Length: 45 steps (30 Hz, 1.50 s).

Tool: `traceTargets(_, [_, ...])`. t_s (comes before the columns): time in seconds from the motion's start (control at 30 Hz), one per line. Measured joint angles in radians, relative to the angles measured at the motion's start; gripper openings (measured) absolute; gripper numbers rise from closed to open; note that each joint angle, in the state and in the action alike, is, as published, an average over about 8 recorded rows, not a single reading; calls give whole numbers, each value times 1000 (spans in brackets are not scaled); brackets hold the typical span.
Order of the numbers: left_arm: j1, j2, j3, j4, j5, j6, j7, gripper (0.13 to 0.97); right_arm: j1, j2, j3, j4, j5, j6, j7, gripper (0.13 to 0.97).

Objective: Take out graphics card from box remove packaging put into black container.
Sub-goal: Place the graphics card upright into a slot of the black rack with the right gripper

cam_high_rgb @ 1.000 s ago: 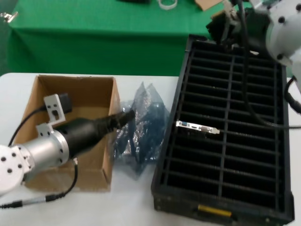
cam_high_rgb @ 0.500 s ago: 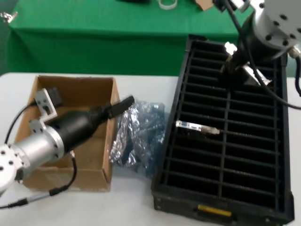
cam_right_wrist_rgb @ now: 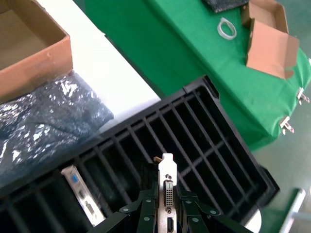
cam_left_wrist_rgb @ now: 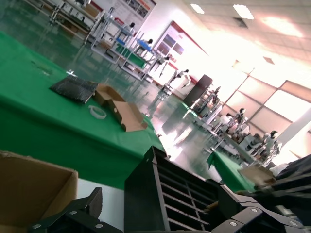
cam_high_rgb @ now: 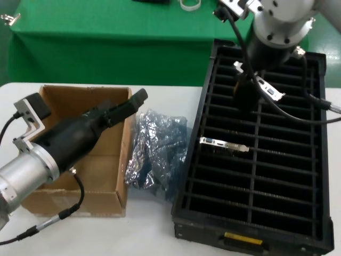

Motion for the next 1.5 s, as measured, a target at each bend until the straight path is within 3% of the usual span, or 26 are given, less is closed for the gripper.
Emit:
traceTargets(0.2, [10, 31, -48, 19, -23, 32, 61, 848, -17, -78, 53, -197, -32, 111, -123, 190])
traceTargets(0.63, [-59, 88, -68, 131, -17, 76, 127, 954, -21, -136, 84, -410, 10, 239, -261, 190])
traceTargets(1.03, [-83, 106, -81, 172, -5, 87, 155, 966, -18, -138, 113, -440, 26, 247, -324, 190])
traceTargets(1.5, [-59, 109, -105, 167, 1, 88, 180, 966, -43, -110, 169, -313, -27, 137, -290, 190])
